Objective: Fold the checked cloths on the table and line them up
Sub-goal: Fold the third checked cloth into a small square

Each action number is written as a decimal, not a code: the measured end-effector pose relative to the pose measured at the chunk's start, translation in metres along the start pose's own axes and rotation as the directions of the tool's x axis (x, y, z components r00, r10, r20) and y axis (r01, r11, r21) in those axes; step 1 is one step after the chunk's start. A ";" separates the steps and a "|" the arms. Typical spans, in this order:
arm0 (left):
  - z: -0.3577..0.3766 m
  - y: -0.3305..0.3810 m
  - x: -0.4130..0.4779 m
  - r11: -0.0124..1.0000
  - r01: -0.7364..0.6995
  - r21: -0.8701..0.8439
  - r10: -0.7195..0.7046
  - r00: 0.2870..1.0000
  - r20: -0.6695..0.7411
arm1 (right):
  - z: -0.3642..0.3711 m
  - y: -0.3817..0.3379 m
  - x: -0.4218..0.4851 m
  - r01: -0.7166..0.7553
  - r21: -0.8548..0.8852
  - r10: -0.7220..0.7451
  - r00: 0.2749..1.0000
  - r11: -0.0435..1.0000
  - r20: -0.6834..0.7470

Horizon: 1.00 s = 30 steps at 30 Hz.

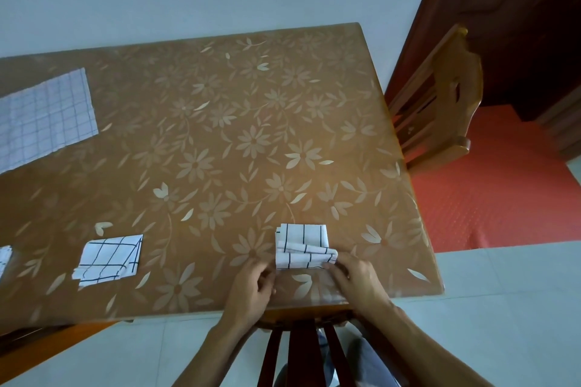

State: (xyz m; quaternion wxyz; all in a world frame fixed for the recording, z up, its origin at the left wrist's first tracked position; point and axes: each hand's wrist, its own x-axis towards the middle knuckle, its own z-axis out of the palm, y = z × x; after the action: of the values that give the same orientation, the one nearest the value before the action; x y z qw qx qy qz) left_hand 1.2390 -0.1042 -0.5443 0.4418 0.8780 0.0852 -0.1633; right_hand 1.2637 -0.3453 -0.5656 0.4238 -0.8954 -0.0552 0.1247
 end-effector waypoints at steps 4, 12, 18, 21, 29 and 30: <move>0.002 -0.006 0.008 0.996 0.061 0.068 -0.061 0.998 0.005 | -0.001 -0.002 0.014 -0.117 -0.034 0.118 0.993 0.993 0.024; 0.001 0.006 0.025 0.989 0.149 0.000 -0.149 0.989 0.012 | 0.001 -0.009 0.030 -0.257 0.004 0.257 0.966 0.967 -0.021; 0.000 0.011 0.024 0.985 0.171 0.037 -0.171 0.985 0.004 | 0.003 -0.016 0.037 -0.311 -0.065 0.306 0.949 0.948 -0.073; 0.002 0.012 0.025 0.976 0.182 0.117 -0.181 0.983 -0.019 | 0.005 -0.019 0.034 -0.324 -0.070 0.316 0.942 0.943 -0.112; 0.024 0.012 0.028 0.865 0.171 0.471 -0.053 0.966 -0.254 | 0.017 -0.021 0.029 -0.310 -0.129 0.287 0.943 0.942 -0.167; 0.028 0.012 0.028 0.844 0.113 0.524 0.041 0.961 -0.273 | 0.019 -0.021 0.028 -0.309 -0.127 0.285 0.942 0.942 -0.177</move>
State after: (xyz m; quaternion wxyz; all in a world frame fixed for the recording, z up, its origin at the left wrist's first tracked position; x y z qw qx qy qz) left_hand 1.2623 -0.1342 -0.5610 0.1604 0.9783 0.1131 -0.0661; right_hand 1.2862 -0.3126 -0.5660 0.3330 -0.9303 0.1049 0.1124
